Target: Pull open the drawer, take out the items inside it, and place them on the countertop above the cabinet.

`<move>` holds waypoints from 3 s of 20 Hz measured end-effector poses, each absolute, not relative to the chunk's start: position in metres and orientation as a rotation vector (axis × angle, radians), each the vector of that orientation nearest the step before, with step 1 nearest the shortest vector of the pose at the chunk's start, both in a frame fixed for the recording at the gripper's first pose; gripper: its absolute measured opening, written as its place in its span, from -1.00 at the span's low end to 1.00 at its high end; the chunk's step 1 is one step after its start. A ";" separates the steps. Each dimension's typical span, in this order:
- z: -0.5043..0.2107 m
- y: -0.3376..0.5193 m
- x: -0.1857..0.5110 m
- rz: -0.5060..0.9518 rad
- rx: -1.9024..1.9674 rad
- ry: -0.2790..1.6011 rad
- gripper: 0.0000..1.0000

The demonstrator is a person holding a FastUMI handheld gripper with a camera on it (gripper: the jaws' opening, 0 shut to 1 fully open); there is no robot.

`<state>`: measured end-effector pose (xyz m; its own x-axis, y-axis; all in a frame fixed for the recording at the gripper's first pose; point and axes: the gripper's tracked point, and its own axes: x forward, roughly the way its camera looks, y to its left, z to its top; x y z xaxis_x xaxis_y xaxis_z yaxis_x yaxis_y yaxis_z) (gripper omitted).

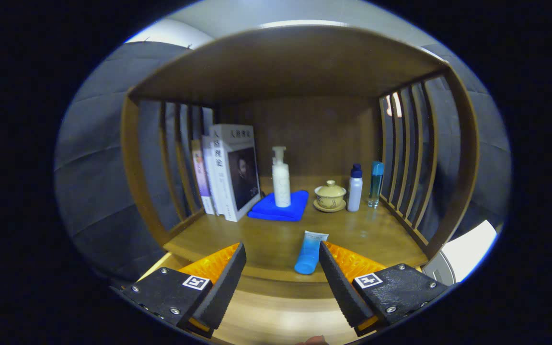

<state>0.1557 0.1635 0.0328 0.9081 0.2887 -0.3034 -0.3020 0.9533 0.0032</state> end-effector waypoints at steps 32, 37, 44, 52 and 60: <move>-0.113 0.147 -0.099 0.320 -0.120 0.211 0.88; -0.131 0.137 -0.089 0.276 -0.123 0.256 0.88; -0.130 0.134 -0.067 0.231 -0.104 0.242 0.87; -0.131 0.134 -0.065 0.187 -0.123 0.236 0.86; -0.132 0.124 -0.034 0.131 -0.103 0.256 0.87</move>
<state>-0.0337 0.1241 -0.1318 0.9590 0.1157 -0.2589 -0.1419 0.9862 -0.0848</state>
